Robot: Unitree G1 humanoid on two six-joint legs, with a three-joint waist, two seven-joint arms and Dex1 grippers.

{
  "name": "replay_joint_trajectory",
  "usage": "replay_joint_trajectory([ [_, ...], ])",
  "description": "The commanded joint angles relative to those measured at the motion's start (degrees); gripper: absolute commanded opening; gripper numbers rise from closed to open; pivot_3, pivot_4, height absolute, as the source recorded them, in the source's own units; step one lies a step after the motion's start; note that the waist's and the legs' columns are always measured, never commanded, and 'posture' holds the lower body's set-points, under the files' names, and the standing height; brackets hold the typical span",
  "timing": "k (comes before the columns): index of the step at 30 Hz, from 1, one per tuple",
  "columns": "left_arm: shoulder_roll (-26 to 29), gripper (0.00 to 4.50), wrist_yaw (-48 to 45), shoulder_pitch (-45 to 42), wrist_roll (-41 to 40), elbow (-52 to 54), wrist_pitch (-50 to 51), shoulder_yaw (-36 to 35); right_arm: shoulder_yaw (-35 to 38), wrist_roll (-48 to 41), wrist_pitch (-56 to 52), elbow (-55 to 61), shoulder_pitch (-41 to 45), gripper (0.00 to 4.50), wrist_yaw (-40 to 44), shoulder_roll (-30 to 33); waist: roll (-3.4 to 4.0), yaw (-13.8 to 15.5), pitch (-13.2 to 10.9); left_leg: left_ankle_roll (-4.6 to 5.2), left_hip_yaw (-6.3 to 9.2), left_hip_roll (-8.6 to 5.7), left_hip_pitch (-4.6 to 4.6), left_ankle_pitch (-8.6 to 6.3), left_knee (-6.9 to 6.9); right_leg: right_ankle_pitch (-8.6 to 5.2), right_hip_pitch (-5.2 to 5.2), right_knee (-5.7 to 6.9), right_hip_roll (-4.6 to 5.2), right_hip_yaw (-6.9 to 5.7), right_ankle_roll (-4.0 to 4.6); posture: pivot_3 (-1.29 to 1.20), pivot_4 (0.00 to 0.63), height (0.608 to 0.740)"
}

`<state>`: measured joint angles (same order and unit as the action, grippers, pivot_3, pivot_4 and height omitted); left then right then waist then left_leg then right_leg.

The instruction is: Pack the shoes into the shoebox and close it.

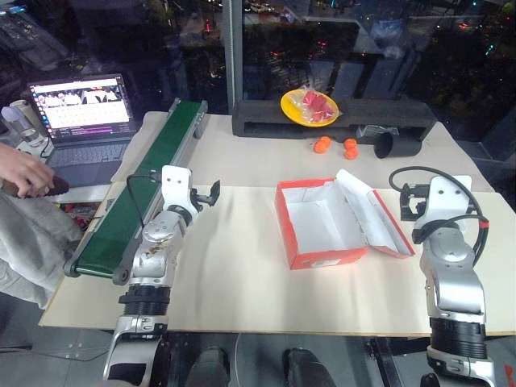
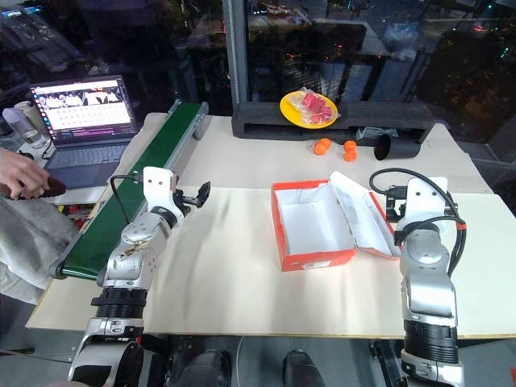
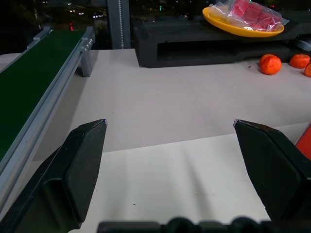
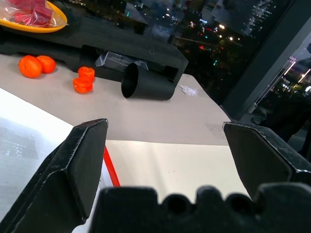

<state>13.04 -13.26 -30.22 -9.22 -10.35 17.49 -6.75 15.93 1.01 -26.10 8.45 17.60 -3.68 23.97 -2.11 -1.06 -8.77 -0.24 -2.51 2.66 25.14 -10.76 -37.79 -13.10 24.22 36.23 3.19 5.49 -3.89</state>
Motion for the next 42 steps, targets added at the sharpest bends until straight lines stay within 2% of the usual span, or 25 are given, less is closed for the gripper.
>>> replay_joint_trajectory([
  [1, 1.0, 4.50, -1.5, -0.7, 0.2, 2.7, -5.0, 0.1, 1.6, -6.0, -1.5, 5.4, 4.1, 4.45, 0.5, -4.1, 0.00, 0.0, 0.0, 0.00, 0.00, 0.00, 0.00, 0.00, 0.00, 0.00, 0.00, 0.00, 0.00, 0.00, 0.00, 0.00, 0.150, 0.719],
  [4, 4.4, 4.50, -1.6, -2.2, 0.3, 1.3, -9.3, -3.0, -2.6, -21.4, -9.2, 12.5, 11.2, 4.45, 8.4, -12.0, 0.02, -1.7, 0.0, 0.00, -0.03, 0.09, -0.01, 0.00, 0.00, 0.04, 0.10, 0.05, -0.06, 0.04, 0.03, 0.00, 0.150, 0.719],
  [7, 7.7, 4.50, -2.6, -3.5, -1.2, -1.6, -8.8, -5.5, -7.2, -34.5, -18.5, 19.5, 12.3, 4.45, 17.7, -13.2, 0.03, -2.1, 0.0, 0.00, 0.13, 0.08, -0.11, 0.01, 0.00, 0.02, 0.11, 0.50, -0.11, 0.00, 0.04, 0.00, 0.150, 0.719],
  [10, 13.0, 4.50, -7.0, -5.6, -5.0, -5.5, -3.8, -8.8, -14.4, -42.9, -23.9, 26.7, 8.0, 4.45, 31.3, -5.1, 0.01, -1.4, 0.0, 0.00, 0.37, 0.08, -0.07, 0.00, 0.02, -0.15, 0.03, 0.48, -0.08, -0.32, 0.07, 0.00, 0.150, 0.719],
  [14, 23.1, 4.50, -17.5, -5.9, -3.1, -13.9, 4.9, -4.8, -22.4, -41.7, -25.2, 28.9, 4.4, 4.45, 41.1, 7.4, -0.03, -0.8, 0.0, -0.01, 0.49, -0.16, 0.12, -0.02, -0.02, -0.26, 0.03, 0.38, 0.24, -0.59, 0.01, 0.00, 0.150, 0.719],
  [19, 27.2, 4.50, -21.0, -5.6, -2.8, -15.6, 6.8, -4.7, -29.0, -33.6, -22.3, 28.4, 3.6, 4.45, 41.8, 13.7, -0.14, -0.6, -0.1, -0.06, 0.45, -0.09, 0.07, 0.08, -0.10, -0.31, 0.05, 0.45, 0.25, -0.67, 0.12, 0.00, 0.150, 0.719],
  [33, 26.5, 4.50, -18.8, -5.2, -2.4, -15.6, 9.1, -5.3, -27.4, -30.8, -23.6, 27.4, 2.6, 4.45, 35.3, 7.1, -0.22, 0.2, -0.1, -0.08, 0.50, 0.00, 0.10, 0.07, -0.06, -0.37, 0.11, 0.61, 0.17, -0.77, 0.23, 0.00, 0.150, 0.719],
  [42, 27.2, 4.50, -18.1, -7.3, -2.1, -15.5, 8.9, -5.3, -26.8, -30.8, -24.5, 26.8, 2.7, 4.45, 33.7, 6.6, -0.23, 0.2, -0.1, -0.08, 0.50, 0.00, 0.10, 0.07, -0.06, -0.37, 0.10, 0.60, 0.17, -0.79, 0.23, 0.00, 0.150, 0.719],
])
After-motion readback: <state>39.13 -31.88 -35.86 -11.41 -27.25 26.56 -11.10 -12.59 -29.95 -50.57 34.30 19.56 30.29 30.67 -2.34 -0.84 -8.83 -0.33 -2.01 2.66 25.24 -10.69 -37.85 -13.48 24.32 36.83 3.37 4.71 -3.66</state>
